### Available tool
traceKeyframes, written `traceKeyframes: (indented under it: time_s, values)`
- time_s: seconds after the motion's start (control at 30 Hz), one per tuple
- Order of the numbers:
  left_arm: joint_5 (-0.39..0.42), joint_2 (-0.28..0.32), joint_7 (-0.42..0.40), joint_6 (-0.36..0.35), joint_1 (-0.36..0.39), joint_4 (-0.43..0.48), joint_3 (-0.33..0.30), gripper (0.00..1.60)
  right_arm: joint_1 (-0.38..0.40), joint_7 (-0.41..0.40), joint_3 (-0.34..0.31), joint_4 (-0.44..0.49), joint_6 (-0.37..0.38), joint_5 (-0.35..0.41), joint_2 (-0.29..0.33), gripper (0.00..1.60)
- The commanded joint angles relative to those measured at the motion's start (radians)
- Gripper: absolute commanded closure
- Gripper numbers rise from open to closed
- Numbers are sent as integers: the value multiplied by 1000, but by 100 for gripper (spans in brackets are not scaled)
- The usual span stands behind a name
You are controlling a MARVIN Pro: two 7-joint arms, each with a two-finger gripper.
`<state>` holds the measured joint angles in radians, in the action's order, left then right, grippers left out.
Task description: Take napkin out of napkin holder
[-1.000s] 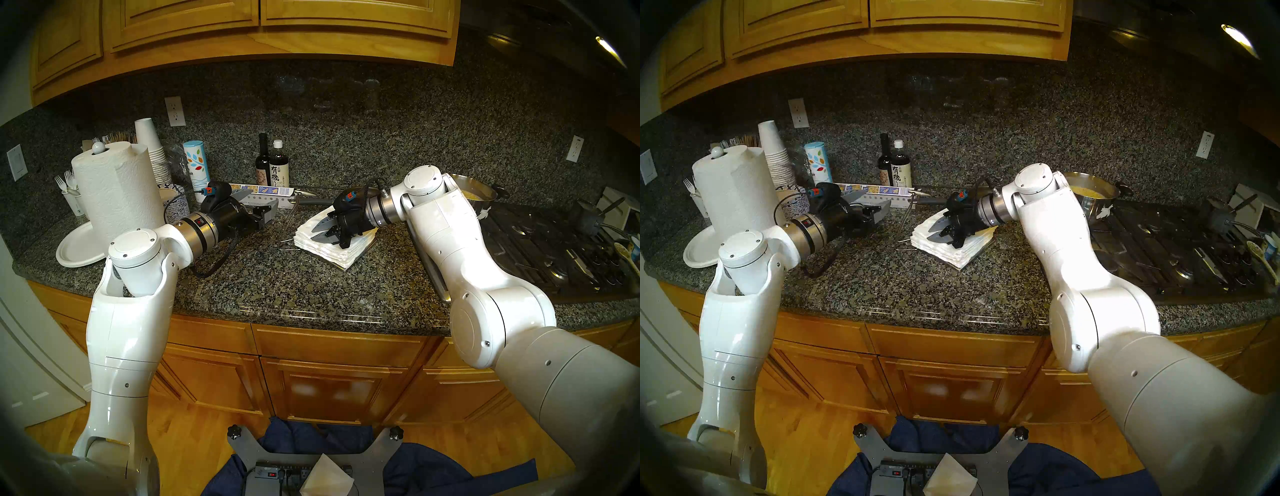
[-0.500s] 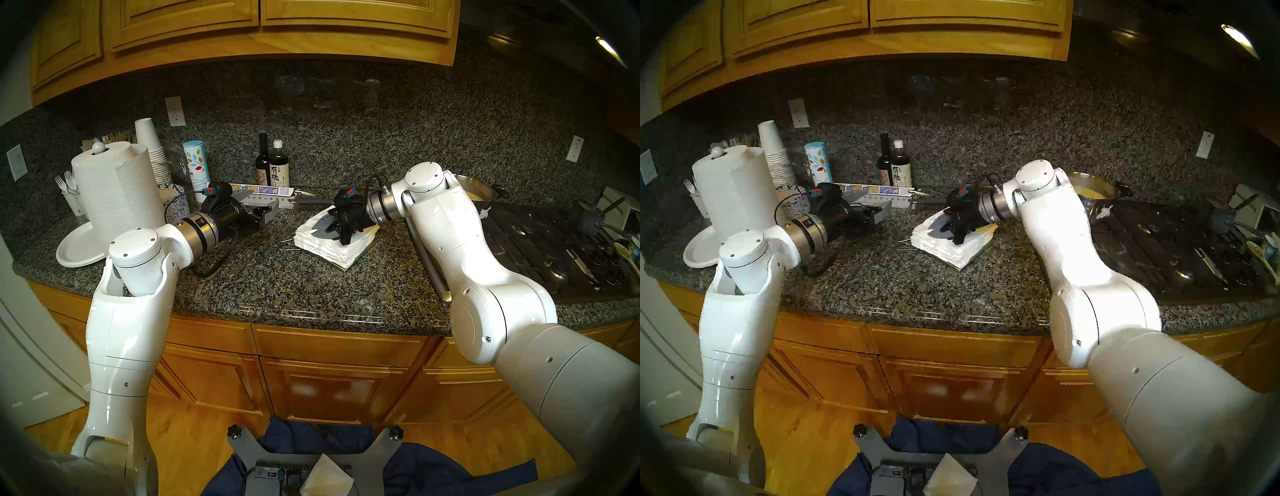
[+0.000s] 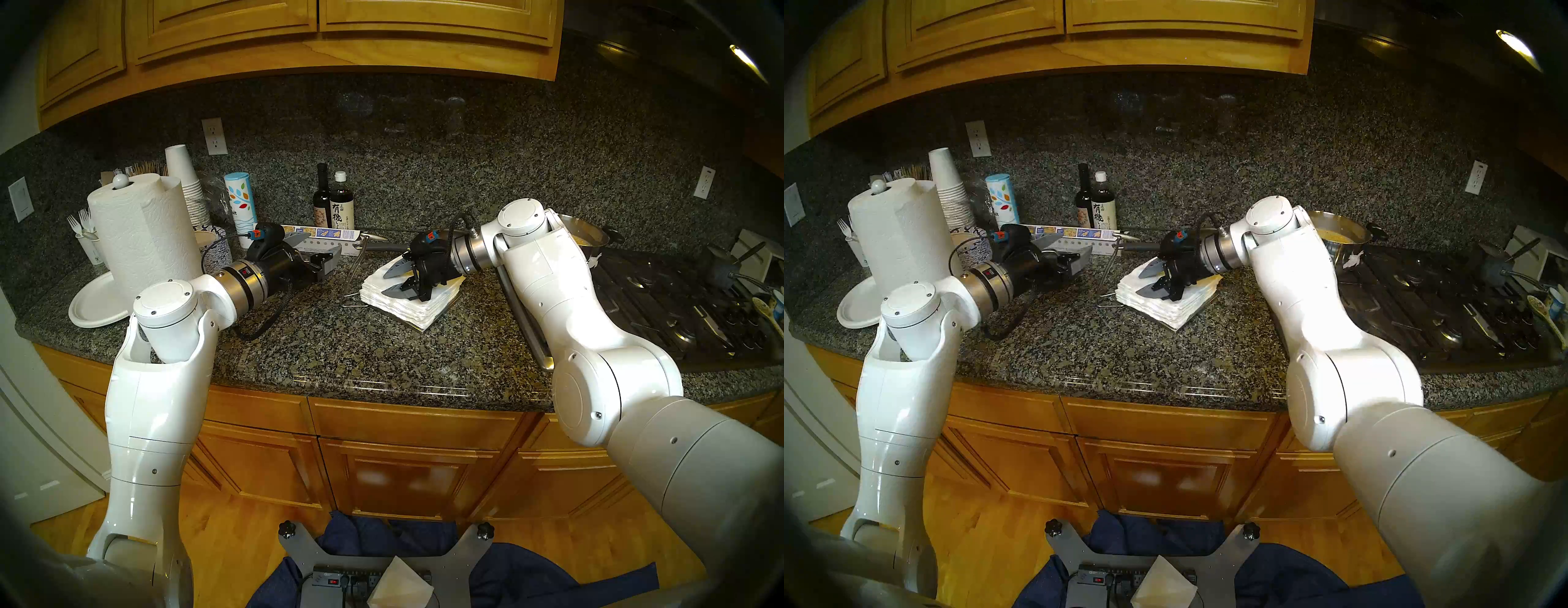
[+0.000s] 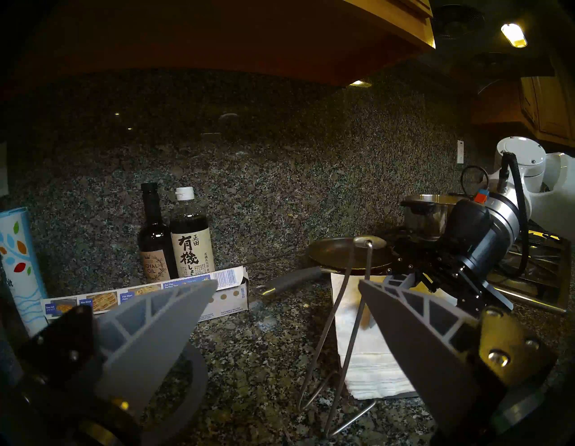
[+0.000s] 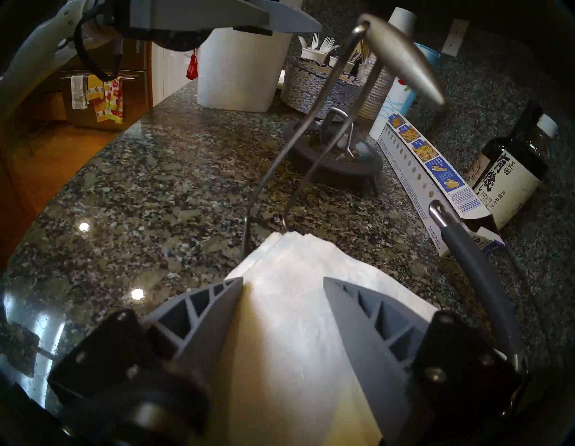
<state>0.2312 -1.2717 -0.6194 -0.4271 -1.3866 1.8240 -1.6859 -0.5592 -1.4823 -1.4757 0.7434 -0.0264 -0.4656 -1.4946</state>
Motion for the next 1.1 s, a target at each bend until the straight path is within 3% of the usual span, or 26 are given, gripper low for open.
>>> traceKeyframes:
  time_s: [0.0,0.4,0.43,0.77,0.83,1.07]
  values:
    - [4,-3,2,14,32,25,-3,0,41,9,-10,19,3,4,0,80]
    - [3,-2,0,13,33,26,1,0,41,17,-16,19,0,3,5,83]
    - [3,-2,0,13,33,26,1,0,41,17,-16,20,0,3,6,104]
    - [4,-3,-1,13,36,26,4,0,40,10,-22,40,1,7,15,136]
    - [4,-3,-1,12,38,26,5,0,39,9,-26,51,-1,10,20,156]
    - [5,-6,0,10,47,19,10,0,46,-1,-48,123,1,10,67,160]
